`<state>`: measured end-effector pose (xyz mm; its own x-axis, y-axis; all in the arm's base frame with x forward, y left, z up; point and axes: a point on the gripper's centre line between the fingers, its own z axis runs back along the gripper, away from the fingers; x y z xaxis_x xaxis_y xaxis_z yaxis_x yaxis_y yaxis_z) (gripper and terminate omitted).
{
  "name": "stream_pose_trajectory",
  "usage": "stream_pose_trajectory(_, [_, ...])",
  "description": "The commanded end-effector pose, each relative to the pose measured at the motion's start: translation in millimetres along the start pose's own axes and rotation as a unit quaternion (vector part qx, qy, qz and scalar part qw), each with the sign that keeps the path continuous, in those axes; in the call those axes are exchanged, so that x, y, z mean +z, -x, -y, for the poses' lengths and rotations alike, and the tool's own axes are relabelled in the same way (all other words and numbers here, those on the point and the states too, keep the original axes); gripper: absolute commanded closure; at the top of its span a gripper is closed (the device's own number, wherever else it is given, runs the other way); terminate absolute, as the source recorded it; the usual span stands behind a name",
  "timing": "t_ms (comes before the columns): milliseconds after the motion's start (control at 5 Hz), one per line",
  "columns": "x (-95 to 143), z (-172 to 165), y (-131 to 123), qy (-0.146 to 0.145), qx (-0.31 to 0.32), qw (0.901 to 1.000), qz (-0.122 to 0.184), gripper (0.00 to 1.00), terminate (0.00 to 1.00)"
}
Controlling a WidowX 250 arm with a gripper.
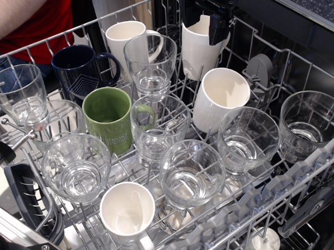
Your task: Pick up any cup
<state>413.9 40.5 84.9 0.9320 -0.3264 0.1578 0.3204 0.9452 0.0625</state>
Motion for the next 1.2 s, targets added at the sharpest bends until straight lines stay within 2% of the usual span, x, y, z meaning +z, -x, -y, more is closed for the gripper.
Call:
stream_pose_trajectory(0, [0.0,0.0,0.0,0.0,0.0,1.0,0.0,0.0,0.0])
stream_pose_trajectory(200, [-13.3,5.3,-8.0,-0.017,0.038,0.999,-0.018,0.0,0.0])
stream_pose_trajectory(800, [-64.8,6.3,-21.0,-0.067,0.11,0.9916,0.002,0.0,0.0])
stream_pose_trajectory(1000, [-80.7,1.7,-28.2,-0.085,0.129,0.9878,0.021,0.0,0.0])
